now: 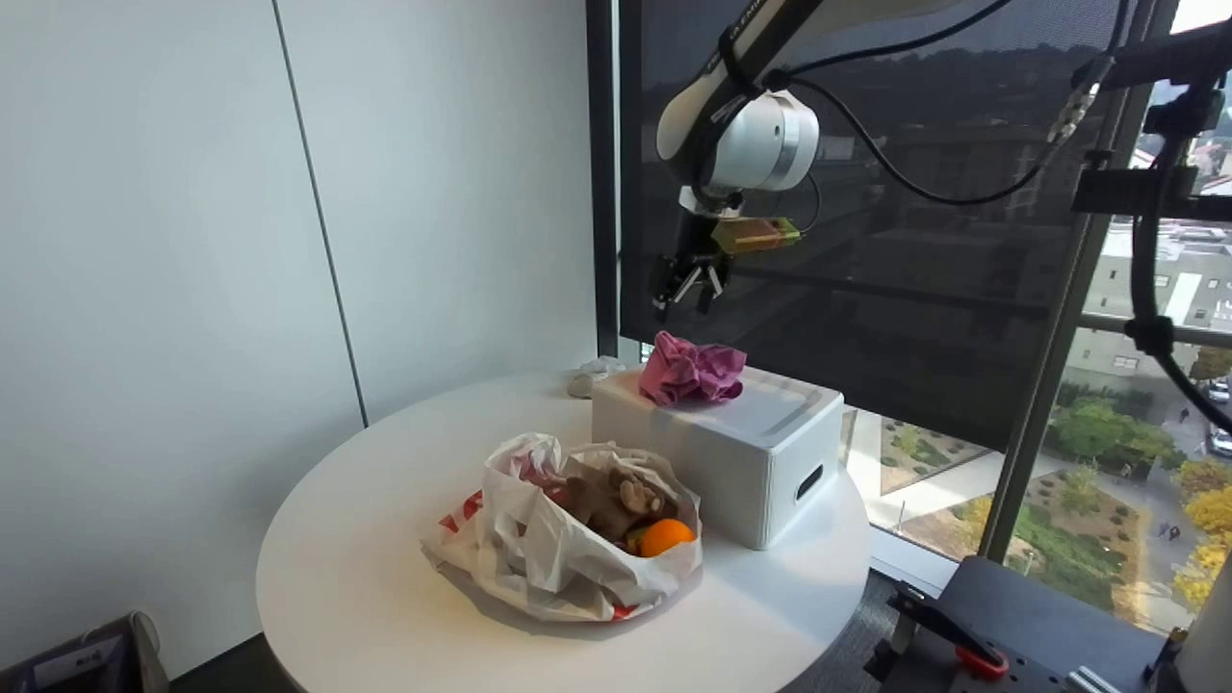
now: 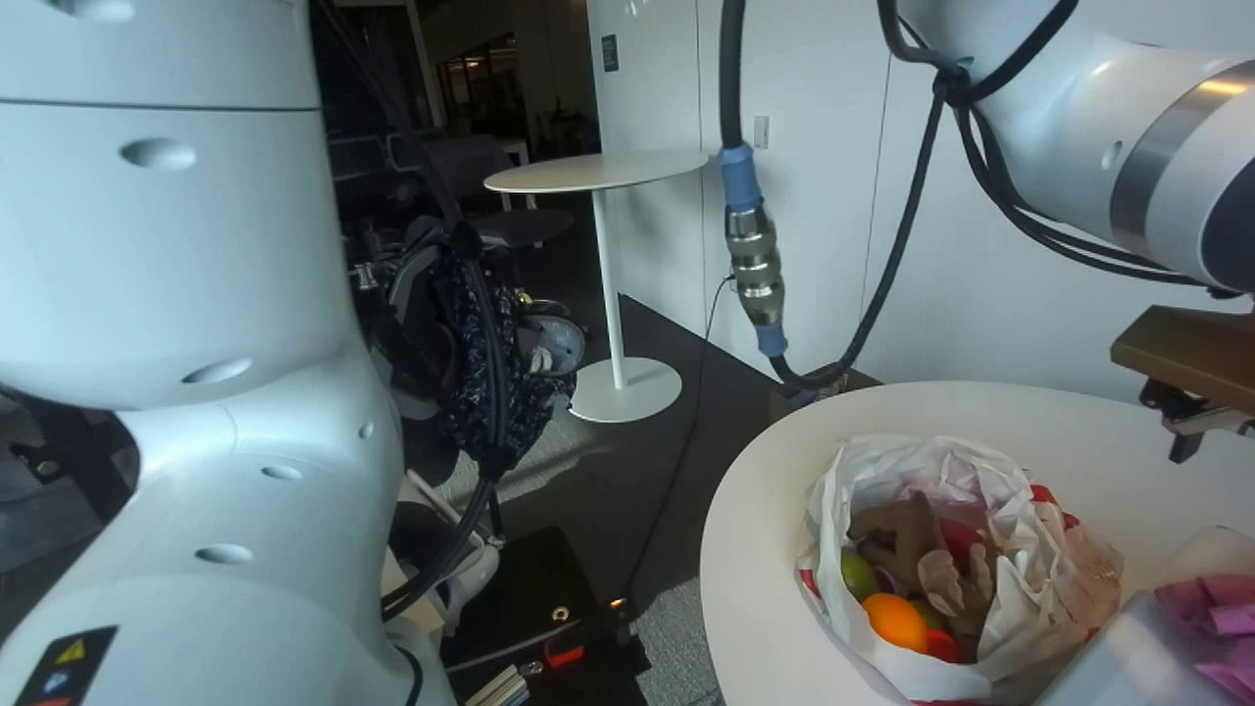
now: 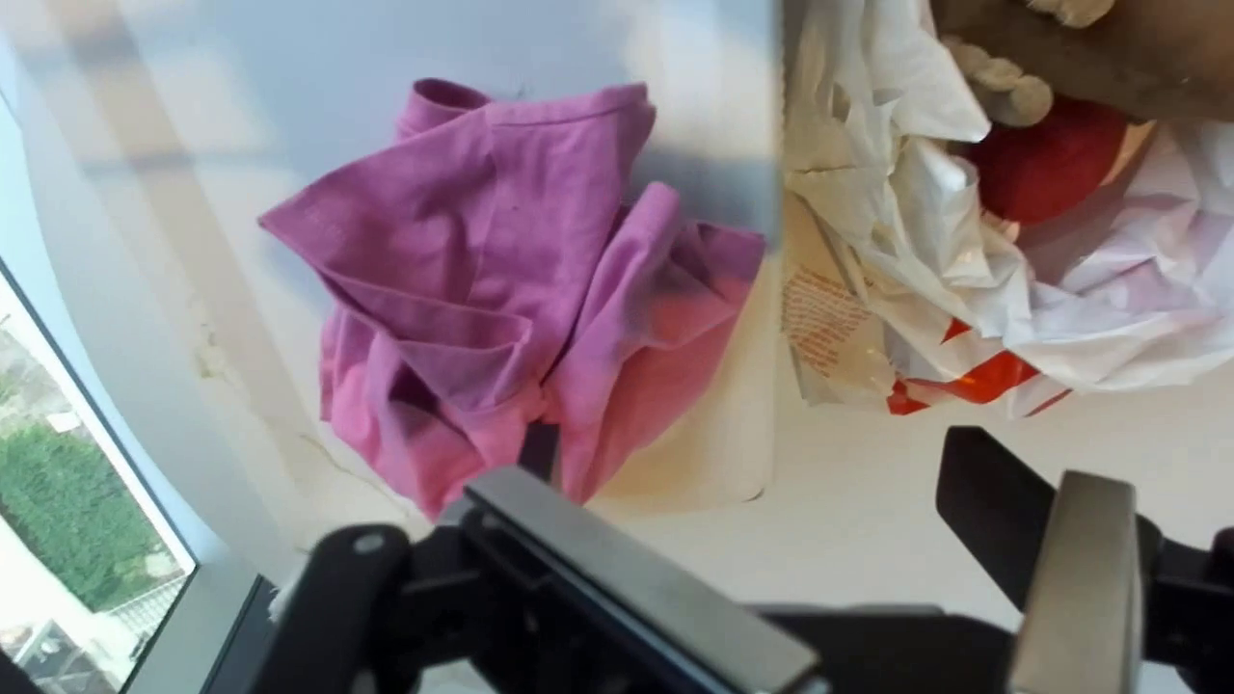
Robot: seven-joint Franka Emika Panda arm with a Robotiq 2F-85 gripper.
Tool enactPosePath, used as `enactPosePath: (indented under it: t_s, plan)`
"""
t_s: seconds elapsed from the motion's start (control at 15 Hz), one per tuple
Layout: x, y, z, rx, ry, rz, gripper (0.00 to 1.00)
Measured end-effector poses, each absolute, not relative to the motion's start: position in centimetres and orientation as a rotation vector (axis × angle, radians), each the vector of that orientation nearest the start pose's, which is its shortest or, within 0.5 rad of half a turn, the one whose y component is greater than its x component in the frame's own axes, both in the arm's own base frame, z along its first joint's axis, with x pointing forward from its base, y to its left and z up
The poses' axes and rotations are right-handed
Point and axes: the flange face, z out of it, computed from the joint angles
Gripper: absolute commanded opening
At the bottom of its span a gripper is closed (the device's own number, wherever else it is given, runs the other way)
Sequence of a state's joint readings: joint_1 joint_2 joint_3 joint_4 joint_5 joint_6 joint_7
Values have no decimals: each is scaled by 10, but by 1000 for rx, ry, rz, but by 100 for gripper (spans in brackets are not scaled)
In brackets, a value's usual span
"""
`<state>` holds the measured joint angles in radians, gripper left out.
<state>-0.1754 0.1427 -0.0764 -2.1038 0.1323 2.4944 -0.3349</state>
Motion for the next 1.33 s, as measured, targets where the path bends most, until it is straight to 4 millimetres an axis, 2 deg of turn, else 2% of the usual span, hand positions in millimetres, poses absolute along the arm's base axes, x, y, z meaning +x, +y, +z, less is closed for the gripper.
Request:
enactPosePath:
  t_s: [0.27,0.47,0.67,0.87,1.07,1.33]
  plan:
    - [542,-81,359,-3041,-253,-157,100]
    - [526,-32,331,-3004,-462,3,100]
    - [516,7,296,-2976,-666,149,100]
    - [516,33,261,-2962,-827,234,100]
    - [526,51,232,-2953,-919,230,100]
    - [545,73,207,-2934,-978,169,100]
